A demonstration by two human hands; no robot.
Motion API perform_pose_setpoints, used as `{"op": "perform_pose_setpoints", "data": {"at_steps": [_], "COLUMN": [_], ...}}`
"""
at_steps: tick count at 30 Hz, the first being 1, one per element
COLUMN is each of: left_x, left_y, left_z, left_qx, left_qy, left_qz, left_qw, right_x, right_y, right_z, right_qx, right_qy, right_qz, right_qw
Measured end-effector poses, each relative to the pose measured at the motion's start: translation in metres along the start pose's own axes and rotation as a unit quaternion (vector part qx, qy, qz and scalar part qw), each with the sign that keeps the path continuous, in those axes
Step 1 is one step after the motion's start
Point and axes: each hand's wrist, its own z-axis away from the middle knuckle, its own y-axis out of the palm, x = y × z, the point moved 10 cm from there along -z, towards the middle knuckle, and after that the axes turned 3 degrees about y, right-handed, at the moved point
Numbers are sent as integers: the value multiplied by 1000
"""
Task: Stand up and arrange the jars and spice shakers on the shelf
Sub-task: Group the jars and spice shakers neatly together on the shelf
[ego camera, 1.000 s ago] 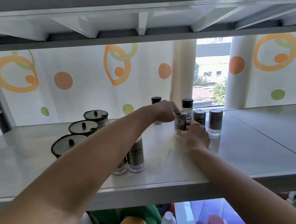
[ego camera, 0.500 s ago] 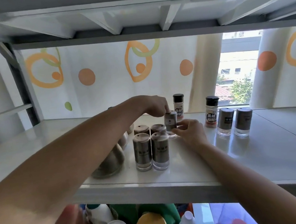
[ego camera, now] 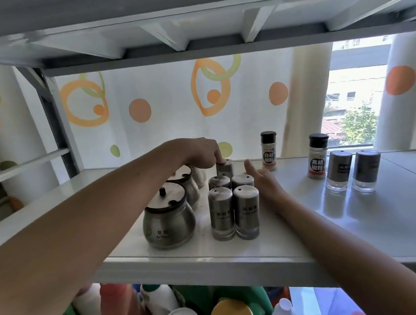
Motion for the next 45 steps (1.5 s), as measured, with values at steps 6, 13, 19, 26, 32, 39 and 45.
{"op": "perform_pose_setpoints", "data": {"at_steps": [6, 13, 19, 26, 32, 39, 45], "left_x": [-3, -4, -13, -10, -10, -7, -6], "left_y": [-2, -4, -7, -6, -7, -6, -10], "left_z": [11, 25, 37, 38, 39, 37, 32], "left_qx": [-9, -15, -18, -27, -42, -58, -83], "left_qy": [1, 1, 16, 24, 28, 25, 25], "left_qz": [-11, -14, -19, -22, -11, 18, 31], "left_qw": [1000, 1000, 1000, 999, 999, 998, 996], "right_x": [-2, -1, -2, -3, -5, -2, -3], "right_y": [2, 10, 9, 11, 11, 10, -1], "right_z": [0, 5, 5, 9, 10, 14, 19], "right_qx": [15, 44, 58, 64, 72, 70, 35], "right_qy": [4, 3, 9, 14, 24, 14, 12], "right_qz": [-20, -32, -70, -98, -103, -100, -27], "right_qw": [1000, 999, 996, 993, 992, 992, 999]}}
